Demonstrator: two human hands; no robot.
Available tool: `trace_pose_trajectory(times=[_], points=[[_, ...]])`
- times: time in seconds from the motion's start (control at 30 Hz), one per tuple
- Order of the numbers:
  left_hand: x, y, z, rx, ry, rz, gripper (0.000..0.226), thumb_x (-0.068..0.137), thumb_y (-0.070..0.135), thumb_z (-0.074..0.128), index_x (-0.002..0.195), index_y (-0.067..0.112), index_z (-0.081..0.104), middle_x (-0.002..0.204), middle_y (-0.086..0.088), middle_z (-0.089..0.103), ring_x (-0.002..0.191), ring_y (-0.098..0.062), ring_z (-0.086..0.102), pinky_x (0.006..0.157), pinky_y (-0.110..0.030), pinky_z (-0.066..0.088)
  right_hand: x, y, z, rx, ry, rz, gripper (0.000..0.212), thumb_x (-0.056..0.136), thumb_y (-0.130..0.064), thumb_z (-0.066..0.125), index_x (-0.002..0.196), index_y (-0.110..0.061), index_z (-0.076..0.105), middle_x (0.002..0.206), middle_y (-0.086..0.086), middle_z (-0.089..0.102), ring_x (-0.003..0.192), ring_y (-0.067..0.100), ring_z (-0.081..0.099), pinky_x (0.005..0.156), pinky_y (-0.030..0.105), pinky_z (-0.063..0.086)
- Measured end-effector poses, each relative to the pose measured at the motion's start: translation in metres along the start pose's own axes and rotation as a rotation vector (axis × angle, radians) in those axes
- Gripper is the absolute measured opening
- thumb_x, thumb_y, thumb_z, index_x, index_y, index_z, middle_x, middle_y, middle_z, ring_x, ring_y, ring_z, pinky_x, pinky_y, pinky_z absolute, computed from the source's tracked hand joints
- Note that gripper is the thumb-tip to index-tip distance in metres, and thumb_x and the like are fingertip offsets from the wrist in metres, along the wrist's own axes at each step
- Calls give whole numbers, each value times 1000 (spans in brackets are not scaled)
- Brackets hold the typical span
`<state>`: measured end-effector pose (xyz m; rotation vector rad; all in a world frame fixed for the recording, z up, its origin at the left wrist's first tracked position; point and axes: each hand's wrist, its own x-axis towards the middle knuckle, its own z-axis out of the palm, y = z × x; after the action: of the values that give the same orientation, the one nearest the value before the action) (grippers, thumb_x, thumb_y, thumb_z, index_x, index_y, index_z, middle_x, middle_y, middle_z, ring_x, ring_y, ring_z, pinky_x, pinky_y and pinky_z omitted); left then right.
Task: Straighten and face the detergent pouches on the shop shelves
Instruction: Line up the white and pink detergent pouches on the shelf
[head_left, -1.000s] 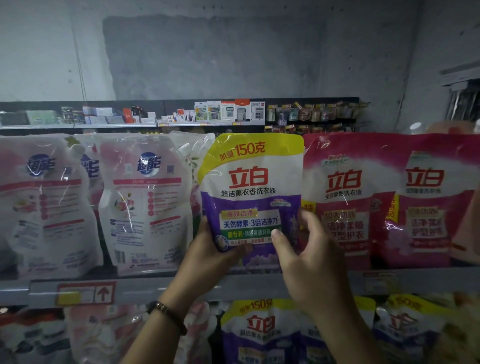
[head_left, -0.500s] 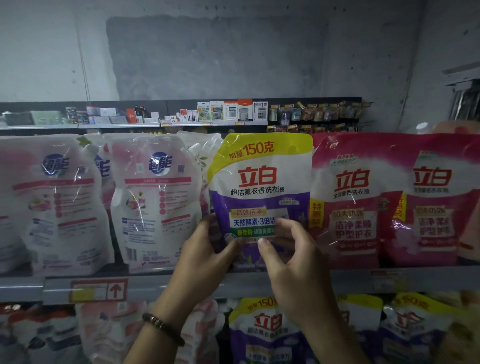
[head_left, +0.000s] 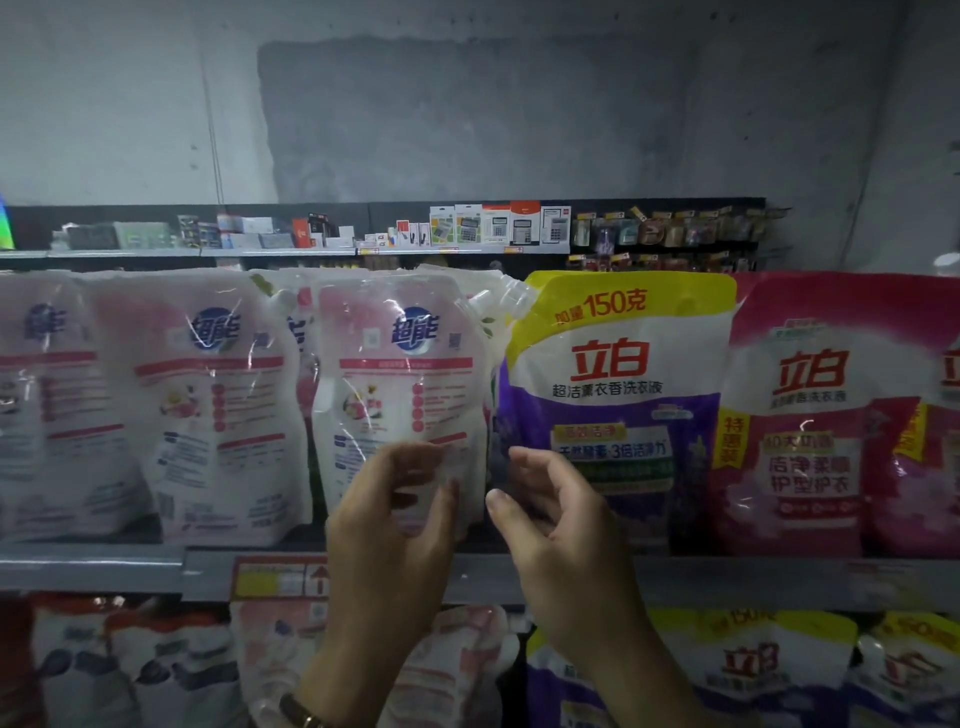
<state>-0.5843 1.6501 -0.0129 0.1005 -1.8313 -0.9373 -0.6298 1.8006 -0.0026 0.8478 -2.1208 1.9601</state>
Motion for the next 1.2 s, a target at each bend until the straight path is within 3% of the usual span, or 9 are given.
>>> trace_pose_trajectory(times=[0.1,0.13,0.3,0.47,0.77,0.9,1.03,1.2], points=[[2,-11,-12,76,59,46,34,88,19,81,117,29,67,114,16,63,110,0,61,92,-16,49,9,1,16,25,-10,7,31,102,-26,70,127,-42,61,115,-40,67,113,-19,61,89,8,52],[2,-14,-15,91,64,49,38,87,21,81,121,29,65,118,14,60,114,-1,58,95,-16,47,11,1,21,31,-10,10,32,102,-25,69,129,-41,61,118,-37,68,114,-16,62,92,13,53],[-1,-29,-20,109,13,-26,58,86,25,81,139,32,58,139,3,51,138,-22,49,111,-48,48,25,3,39,42,14,40,42,103,-20,66,140,-37,59,128,-25,70,120,-8,64,102,27,56],[-4,-25,-16,96,-28,-48,67,86,23,82,146,35,54,153,6,41,149,-21,37,118,-48,41,37,3,47,15,-15,61,51,99,-16,71,144,-34,57,131,-16,71,124,1,66,106,36,58],[-13,-23,-10,147,-29,-116,70,87,27,82,148,36,48,136,6,39,136,-18,42,112,-38,46,45,-1,42,298,-142,155,50,95,4,71,135,-22,56,120,-2,76,107,9,76,85,28,64],[-14,-23,-8,185,-41,-138,78,87,29,82,153,39,42,151,5,28,151,-22,28,119,-42,39,48,3,46,298,-162,186,40,98,0,70,132,-19,60,117,0,78,105,13,77,87,33,65],[-14,-23,-8,180,-70,-154,80,85,35,85,152,43,41,155,9,25,154,-18,26,121,-47,41,52,7,42,411,-217,184,30,100,0,66,127,-12,68,114,5,80,107,22,78,93,40,64],[-15,-21,-9,135,-82,-155,91,81,42,88,155,41,34,159,12,25,157,-16,25,122,-48,40,50,10,43,333,-203,108,21,104,-19,63,123,-17,74,113,1,81,106,18,78,92,45,64]])
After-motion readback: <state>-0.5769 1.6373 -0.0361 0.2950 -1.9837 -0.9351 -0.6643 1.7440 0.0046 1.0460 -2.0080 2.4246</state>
